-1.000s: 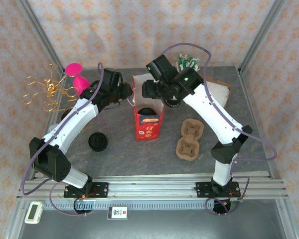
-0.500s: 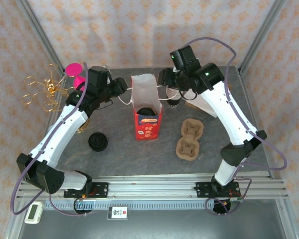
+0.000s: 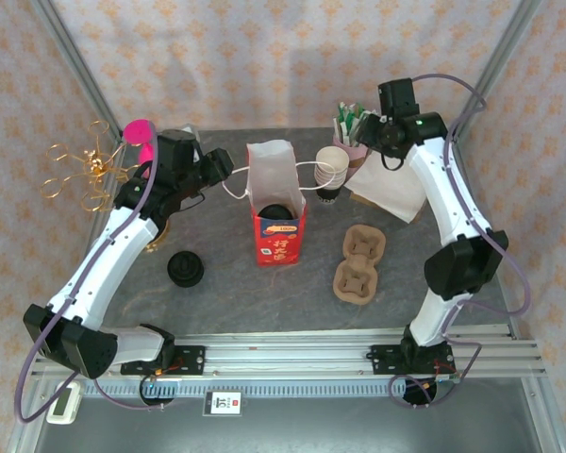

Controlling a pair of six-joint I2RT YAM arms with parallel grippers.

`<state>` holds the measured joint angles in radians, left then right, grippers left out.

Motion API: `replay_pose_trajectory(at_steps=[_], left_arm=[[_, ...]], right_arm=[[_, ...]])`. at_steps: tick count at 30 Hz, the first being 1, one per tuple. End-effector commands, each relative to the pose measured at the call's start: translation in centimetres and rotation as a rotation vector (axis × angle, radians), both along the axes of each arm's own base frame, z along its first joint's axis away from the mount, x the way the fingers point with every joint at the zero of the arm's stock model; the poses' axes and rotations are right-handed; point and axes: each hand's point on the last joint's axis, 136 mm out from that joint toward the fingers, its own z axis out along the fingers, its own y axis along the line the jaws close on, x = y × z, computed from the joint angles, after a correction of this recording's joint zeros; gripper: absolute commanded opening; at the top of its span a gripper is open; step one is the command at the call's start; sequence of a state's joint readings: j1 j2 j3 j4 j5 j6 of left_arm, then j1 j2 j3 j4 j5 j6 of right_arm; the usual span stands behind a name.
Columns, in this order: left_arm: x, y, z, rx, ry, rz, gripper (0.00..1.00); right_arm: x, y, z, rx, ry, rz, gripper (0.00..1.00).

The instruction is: Pack the takeout coffee

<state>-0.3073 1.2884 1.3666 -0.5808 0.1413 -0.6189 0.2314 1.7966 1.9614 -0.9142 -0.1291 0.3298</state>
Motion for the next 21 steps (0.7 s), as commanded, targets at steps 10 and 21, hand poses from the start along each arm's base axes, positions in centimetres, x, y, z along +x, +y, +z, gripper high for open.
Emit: replay_pose_trajectory(at_steps=[10,21], left_arm=[[0.1,0.2,1.4,-0.002,-0.080,-0.009,0.57],[0.5,-0.1,1.2,-0.007,-0.078,-0.017,0.57]], right_arm=[[5.0,1.1,-2.2,-0.071,-0.016,0.044,0.37],[5.4,1.4,-2.8,-0.073,-0.004,0.072,0.25]])
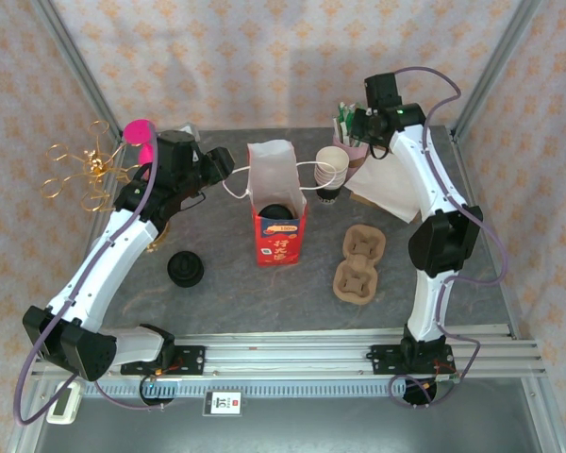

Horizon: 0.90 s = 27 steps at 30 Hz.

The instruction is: Pack the takeout coffee

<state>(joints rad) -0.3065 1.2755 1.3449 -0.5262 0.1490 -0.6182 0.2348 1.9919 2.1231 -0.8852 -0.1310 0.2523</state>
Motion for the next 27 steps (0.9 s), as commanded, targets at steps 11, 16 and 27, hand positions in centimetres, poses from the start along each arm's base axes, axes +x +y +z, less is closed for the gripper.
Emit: replay_pose_trajectory(at_steps=[11,16,27], left_arm=[[0.3,0.0,0.6,0.001,-0.035,-0.011,0.58],[0.3,-0.1,0.5,-0.002,-0.033,-0.013,0.58],[0.1,0.0,1.3,-0.006,-0.051,-0.013,0.58]], right_arm=[[1.1,-0.1,-1.0,-0.050,0.012,0.014,0.12],[0.9,-0.4,-0.2,-0.064,-0.003,0.011,0.05],[-0.9,-1.0,3.6,-0.063,-0.065,0.009,0.00]])
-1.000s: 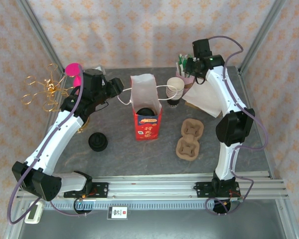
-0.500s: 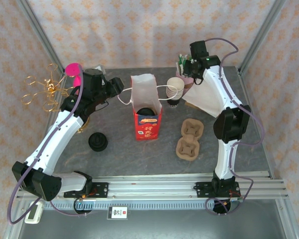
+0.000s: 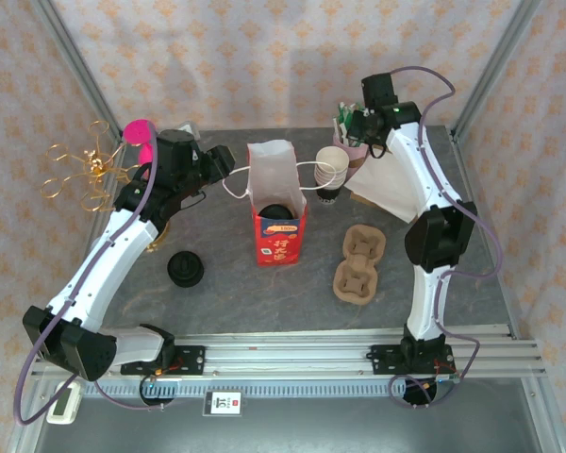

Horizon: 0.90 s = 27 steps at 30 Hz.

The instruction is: Pack the takeout coffee

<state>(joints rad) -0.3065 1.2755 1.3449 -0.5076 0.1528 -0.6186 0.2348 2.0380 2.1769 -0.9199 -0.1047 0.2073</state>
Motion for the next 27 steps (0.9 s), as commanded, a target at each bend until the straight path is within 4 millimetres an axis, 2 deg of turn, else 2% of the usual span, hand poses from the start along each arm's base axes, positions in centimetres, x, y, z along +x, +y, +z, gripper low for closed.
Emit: replay_pose_trajectory(at_steps=[1,14,20,22,27], left_arm=[[-0.1,0.2,0.9,0.001,-0.034,-0.009,0.58],[-1.1,0.1,1.2,-0.029,-0.051,-0.019,0.58],[-1.3,0.0,1.3,-0.030,-0.054,-0.026,0.58],[-1.2,0.0,1.3,-0.032,-0.057,-0.026,0.58],[-1.2,-0.1,1.3,-0.042,-0.059,-0.031,0.58]], right_arm=[[-1.9,-0.7,4.7,-0.002,-0.087,-0.003,0.00],[-7.1,-0.2,9.9,0.099,-0.185,0.059,0.00],[-8.4,-0.8,12.8,0.096,-0.254,0.048,0.01],[-8.2,-0.9,12.6,0.086,-0.253,0.047,0.02],[-6.4,-1.3,10.4,0.037,-0.196,0.015,0.02]])
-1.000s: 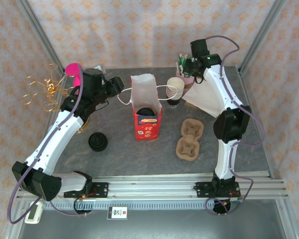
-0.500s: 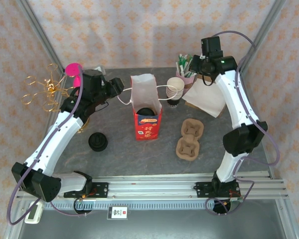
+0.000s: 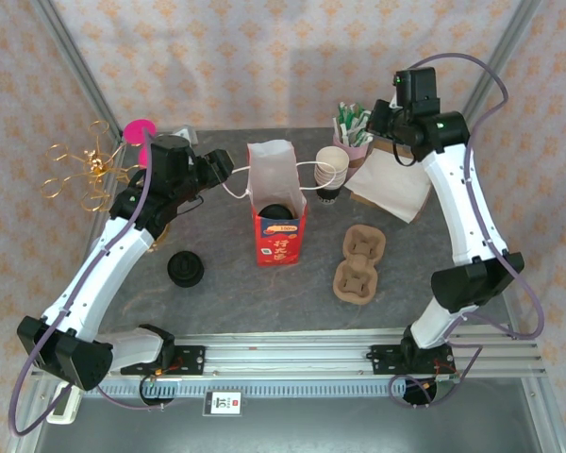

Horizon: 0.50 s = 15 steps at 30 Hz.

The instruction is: Pack the takeout coffee

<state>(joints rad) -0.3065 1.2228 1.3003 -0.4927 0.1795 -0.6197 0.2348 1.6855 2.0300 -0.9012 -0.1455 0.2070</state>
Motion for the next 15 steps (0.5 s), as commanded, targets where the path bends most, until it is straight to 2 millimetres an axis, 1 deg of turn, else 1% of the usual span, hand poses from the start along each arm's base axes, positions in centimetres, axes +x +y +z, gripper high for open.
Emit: replay_pose_trajectory(at_steps=[1,4,8,10,11,13,14,15], left_arm=[[0.0,0.0,1.1,-0.022,-0.040,-0.007,0.58],[0.0,0.0,1.1,-0.024,-0.040,-0.004,0.58],[0.0,0.1,1.0,-0.020,-0.039,-0.001,0.58],[0.0,0.1,0.9,-0.018,-0.035,-0.002,0.58],[0.1,0.1,1.0,-0.018,-0.037,0.001,0.58],[0.1,0.1,0.8,-0.014,-0.032,0.002,0.58],[0.2,0.1,0.8,-0.012,-0.032,0.003,0.58],[0.2,0.2,0.8,-0.011,-0.031,0.004,0.58]], right_arm=[[1.5,0.0,-0.9,-0.033,0.016,-0.014,0.02],[3.0,0.5,-1.8,-0.026,0.026,-0.013,0.04],[5.0,0.7,-4.3,-0.052,0.064,-0.017,0.06],[5.6,1.1,-5.3,-0.053,0.089,-0.003,0.08],[5.8,1.2,-5.8,-0.054,0.102,-0.002,0.13],[6.0,1.2,-6.1,-0.061,0.108,0.000,0.25],[6.1,1.2,-6.1,-0.063,0.107,-0.001,0.29],[6.0,1.2,-6.0,-0.063,0.104,0.000,0.31]])
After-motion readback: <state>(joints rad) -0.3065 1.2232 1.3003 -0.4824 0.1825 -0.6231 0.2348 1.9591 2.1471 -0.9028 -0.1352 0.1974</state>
